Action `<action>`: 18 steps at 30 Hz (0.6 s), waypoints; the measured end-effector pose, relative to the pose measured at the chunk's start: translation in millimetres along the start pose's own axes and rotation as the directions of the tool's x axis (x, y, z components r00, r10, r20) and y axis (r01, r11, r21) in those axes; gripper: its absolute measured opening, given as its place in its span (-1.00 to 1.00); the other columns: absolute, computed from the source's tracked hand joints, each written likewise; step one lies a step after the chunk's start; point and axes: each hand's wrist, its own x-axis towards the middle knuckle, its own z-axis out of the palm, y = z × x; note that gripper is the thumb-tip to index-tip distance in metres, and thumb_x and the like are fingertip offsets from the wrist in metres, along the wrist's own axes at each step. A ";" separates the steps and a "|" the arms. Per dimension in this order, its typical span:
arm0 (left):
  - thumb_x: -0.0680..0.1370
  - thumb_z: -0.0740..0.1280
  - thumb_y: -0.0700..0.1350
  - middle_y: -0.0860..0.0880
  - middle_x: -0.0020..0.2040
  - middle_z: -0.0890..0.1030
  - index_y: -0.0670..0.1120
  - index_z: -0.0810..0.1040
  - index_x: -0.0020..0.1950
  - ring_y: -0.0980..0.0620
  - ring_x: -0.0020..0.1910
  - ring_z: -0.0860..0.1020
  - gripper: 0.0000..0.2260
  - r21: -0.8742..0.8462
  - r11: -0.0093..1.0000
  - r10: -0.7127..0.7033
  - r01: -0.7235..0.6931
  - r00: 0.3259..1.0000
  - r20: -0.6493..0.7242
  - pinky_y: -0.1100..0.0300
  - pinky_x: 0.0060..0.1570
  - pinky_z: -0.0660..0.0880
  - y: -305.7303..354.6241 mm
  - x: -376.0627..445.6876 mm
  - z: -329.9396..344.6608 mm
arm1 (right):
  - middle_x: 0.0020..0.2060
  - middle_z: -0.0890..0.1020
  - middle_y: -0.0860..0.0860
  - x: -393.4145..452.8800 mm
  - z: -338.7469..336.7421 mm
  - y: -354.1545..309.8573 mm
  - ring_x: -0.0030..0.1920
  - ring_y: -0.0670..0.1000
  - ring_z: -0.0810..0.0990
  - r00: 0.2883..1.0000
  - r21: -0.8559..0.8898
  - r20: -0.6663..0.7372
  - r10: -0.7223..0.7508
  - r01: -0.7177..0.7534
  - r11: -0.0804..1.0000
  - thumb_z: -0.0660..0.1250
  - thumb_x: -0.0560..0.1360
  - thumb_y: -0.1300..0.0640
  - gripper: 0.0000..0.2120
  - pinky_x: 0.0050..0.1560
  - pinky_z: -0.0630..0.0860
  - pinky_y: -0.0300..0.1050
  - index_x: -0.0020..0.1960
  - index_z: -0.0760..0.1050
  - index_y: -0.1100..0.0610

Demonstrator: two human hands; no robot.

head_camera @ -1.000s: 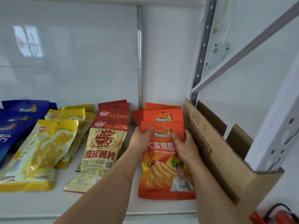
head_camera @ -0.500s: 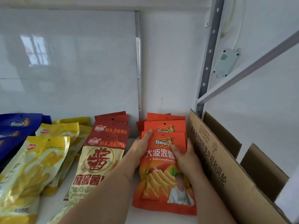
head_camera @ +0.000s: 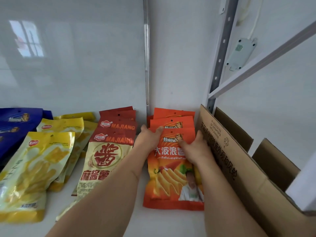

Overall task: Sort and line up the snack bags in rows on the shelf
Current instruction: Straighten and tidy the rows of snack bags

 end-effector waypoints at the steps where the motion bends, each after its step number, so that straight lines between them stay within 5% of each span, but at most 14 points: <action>1: 0.61 0.23 0.26 -0.19 0.46 0.43 -0.16 0.07 0.61 -0.23 0.35 0.51 -0.25 0.035 0.999 0.018 -0.017 0.999 -0.032 -0.09 0.27 0.49 2.9 -3.9 -1.5 | 0.50 0.30 0.11 -1.0 -0.6 -4.1 0.44 0.22 0.36 0.999 -0.056 -0.030 -0.041 0.039 0.998 0.32 0.50 -0.29 -0.15 0.39 0.38 0.22 0.61 -0.01 -0.03; 5: 0.65 0.21 0.14 -0.15 0.63 0.14 -0.14 0.02 0.64 -0.21 0.58 0.16 -0.32 0.186 0.962 0.229 -0.202 0.964 -0.137 -0.09 0.51 0.19 4.7 -38.2 0.1 | 0.62 0.05 0.04 2.7 -2.8 -20.0 0.59 0.19 0.04 0.966 -0.173 -0.101 -0.237 0.218 0.960 0.23 0.56 -0.27 -0.22 0.52 0.10 0.25 0.63 -0.05 -0.09; 9: 0.69 0.11 0.13 -0.04 0.66 0.04 0.02 0.09 0.63 -0.12 0.63 -0.03 -0.46 0.402 0.866 0.350 -0.299 0.935 -0.059 -0.08 0.55 0.03 -19.2 -89.7 20.9 | 0.63 -0.01 0.01 19.8 2.2 -27.4 0.61 0.18 -0.07 0.947 -0.207 -0.053 -0.316 0.299 0.932 0.21 0.57 -0.28 -0.28 0.52 -0.01 0.31 0.63 0.03 -0.12; 16: 0.59 -0.07 0.40 0.00 0.66 -0.15 0.16 -0.09 0.64 -0.20 0.62 -0.11 -0.33 0.518 0.808 0.257 -0.280 0.959 0.117 -0.26 0.52 0.03 -59.8 -101.5 36.4 | 0.60 0.13 0.01 39.2 17.1 -8.5 0.56 0.19 0.18 0.968 -0.145 0.061 -0.244 0.251 0.957 0.15 0.55 -0.38 -0.33 0.51 0.21 0.26 0.57 0.23 -0.11; 18: 0.49 -0.34 0.49 -0.06 0.66 -0.15 0.15 -0.01 0.65 -0.23 0.62 -0.12 -0.20 0.534 0.783 0.283 -0.320 0.947 0.153 -0.27 0.51 0.06 -67.8 -92.6 38.2 | 0.54 0.28 0.05 42.3 18.6 -5.9 0.44 0.17 0.40 0.973 -0.055 0.114 -0.200 0.207 0.977 0.16 0.54 -0.38 -0.34 0.40 0.39 0.19 0.54 0.30 -0.09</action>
